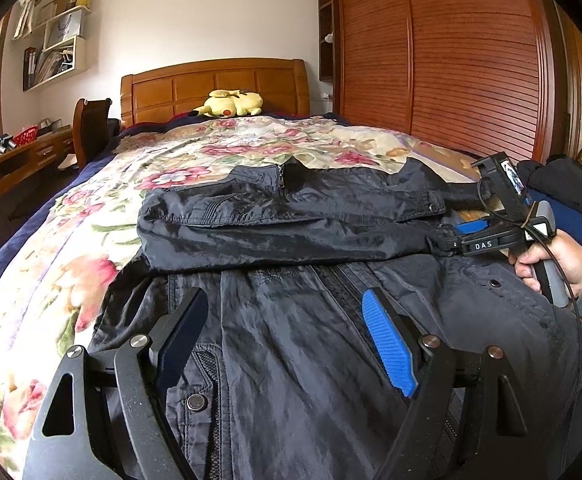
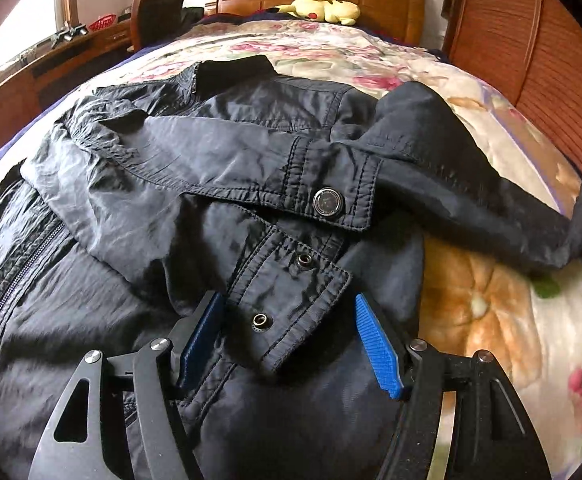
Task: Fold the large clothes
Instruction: 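Move the right gripper to the other sleeve cuff and grasp it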
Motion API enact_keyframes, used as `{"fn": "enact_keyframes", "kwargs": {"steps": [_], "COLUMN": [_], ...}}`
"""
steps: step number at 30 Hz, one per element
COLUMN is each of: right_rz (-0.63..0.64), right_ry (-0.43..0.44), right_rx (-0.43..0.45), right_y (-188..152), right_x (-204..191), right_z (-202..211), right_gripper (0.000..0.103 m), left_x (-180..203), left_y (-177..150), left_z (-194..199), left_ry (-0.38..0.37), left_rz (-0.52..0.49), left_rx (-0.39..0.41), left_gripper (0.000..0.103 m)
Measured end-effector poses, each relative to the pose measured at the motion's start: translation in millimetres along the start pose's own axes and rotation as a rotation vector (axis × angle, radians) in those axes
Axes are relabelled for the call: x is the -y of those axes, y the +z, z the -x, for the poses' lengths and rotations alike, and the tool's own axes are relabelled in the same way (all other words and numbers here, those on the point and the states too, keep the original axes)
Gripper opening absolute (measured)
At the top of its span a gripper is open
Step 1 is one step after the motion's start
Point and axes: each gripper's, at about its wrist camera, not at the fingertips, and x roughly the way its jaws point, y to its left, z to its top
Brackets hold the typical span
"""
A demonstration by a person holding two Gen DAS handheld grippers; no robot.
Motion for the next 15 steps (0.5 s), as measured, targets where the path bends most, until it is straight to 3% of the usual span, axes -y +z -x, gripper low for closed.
{"fn": "enact_keyframes", "kwargs": {"steps": [4, 9, 15], "right_rz": [0.003, -0.032, -0.079], "right_ry": [-0.025, -0.026, -0.082], "right_rx": [0.012, 0.094, 0.139], "right_y": [1.3, -3.3, -10.8], "right_x": [-2.7, 12.8, 61.0], "right_z": [7.8, 38.8, 58.7], "right_gripper": [0.069, 0.07, 0.07], "left_x": [4.0, 10.1, 20.4], "left_y": [5.3, 16.1, 32.8], "left_z": [-6.6, -13.3, -26.4], "left_ry": [0.008, 0.01, -0.033], "left_rz": [-0.011, -0.034, -0.029], "left_rx": [-0.016, -0.017, -0.018], "left_gripper": [0.08, 0.08, 0.08]}}
